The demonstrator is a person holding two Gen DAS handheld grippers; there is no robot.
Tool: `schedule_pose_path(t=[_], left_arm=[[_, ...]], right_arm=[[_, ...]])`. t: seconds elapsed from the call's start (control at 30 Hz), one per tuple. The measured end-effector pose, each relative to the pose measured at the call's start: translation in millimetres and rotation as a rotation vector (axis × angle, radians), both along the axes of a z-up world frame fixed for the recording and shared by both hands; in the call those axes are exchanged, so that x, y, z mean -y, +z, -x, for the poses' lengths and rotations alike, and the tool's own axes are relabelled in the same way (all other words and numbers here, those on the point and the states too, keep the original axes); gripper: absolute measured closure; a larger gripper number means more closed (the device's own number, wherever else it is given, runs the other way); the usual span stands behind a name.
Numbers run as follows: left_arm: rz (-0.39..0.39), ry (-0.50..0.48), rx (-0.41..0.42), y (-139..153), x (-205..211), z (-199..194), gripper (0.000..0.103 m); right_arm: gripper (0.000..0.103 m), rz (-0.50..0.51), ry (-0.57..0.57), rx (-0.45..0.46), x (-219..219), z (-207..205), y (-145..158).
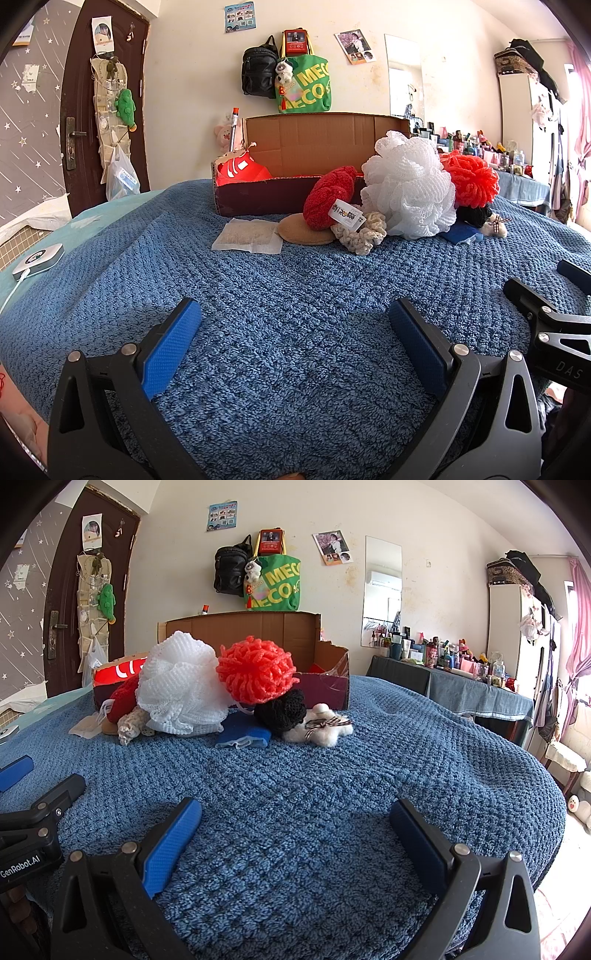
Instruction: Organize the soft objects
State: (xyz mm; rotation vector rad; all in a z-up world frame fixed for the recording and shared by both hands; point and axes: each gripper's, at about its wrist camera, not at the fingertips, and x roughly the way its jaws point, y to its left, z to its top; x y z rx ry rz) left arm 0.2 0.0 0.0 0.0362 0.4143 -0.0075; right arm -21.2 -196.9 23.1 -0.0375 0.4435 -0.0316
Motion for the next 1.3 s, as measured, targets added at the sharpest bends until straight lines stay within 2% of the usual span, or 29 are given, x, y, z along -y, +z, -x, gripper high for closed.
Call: schedule_pose_path(t=[0.7,1.3], left_arm=[[-0.014,-0.005,0.007,-1,6,-3,0.0],[-0.009,-0.009,0.055,42,-14,-17,0.0]], right_arm=[[0.0,0.033,0.003,0.003,-3,2,5],[0.0,0.012,0.028,0.069,-17,-18,51]])
